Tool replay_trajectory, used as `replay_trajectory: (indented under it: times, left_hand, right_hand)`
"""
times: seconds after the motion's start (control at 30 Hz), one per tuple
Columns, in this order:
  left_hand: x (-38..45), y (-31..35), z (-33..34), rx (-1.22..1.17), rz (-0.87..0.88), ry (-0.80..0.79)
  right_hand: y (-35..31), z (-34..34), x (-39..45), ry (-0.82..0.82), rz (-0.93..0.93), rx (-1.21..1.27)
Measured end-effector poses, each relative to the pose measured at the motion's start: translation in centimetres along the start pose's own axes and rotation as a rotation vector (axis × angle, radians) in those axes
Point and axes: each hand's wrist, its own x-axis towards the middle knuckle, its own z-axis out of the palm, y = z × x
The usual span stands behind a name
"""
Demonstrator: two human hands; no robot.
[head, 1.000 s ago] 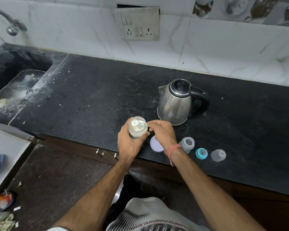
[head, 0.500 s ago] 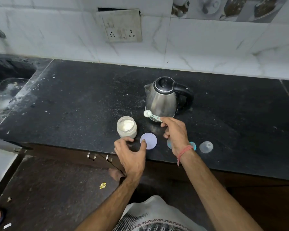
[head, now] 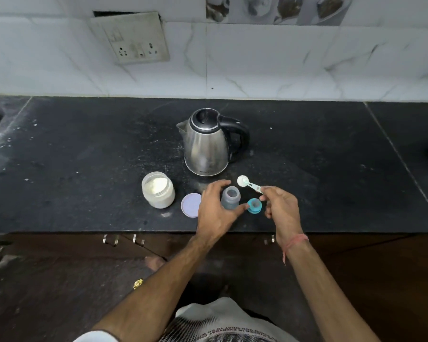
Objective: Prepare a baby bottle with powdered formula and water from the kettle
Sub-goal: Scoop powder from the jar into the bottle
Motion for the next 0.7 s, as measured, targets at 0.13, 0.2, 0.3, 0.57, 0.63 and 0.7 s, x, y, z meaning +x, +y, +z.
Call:
replay_trajectory:
  times: [0.13,0.2,0.3,0.57,0.63,0.7]
  left_hand:
    - [0.6,-0.7,0.3,-0.017,-0.070,-0.023]
    - [0.7,-0.9,0.3,-0.083,-0.101,-0.053]
    - [0.8,-0.8,-0.1,-0.064,-0.107,-0.052]
    - [1.0,-0.8,-0.3,0.035,-0.089,-0.059]
    - [1.0,-0.7,-0.5,0.052,-0.088,-0.064]
    - [1.0,-0.7,-0.5,0.047,-0.094,-0.071]
  right_hand:
    - [1.0,-0.5,-0.1,-0.018,-0.063,-0.046]
    - [1.2,-0.5,-0.1,-0.039,-0.094,-0.078]
    - [1.4,-0.4,0.1,-0.070,-0.172,-0.169]
    - [2.4,0.0,0.4,-0.062,-0.453,-0.470]
    - [2.5,-0.2,0.2,-0.047,-0.597,-0.572]
    - [2.5,-0.4,-0.2,-0.034,-0.733,-0.688]
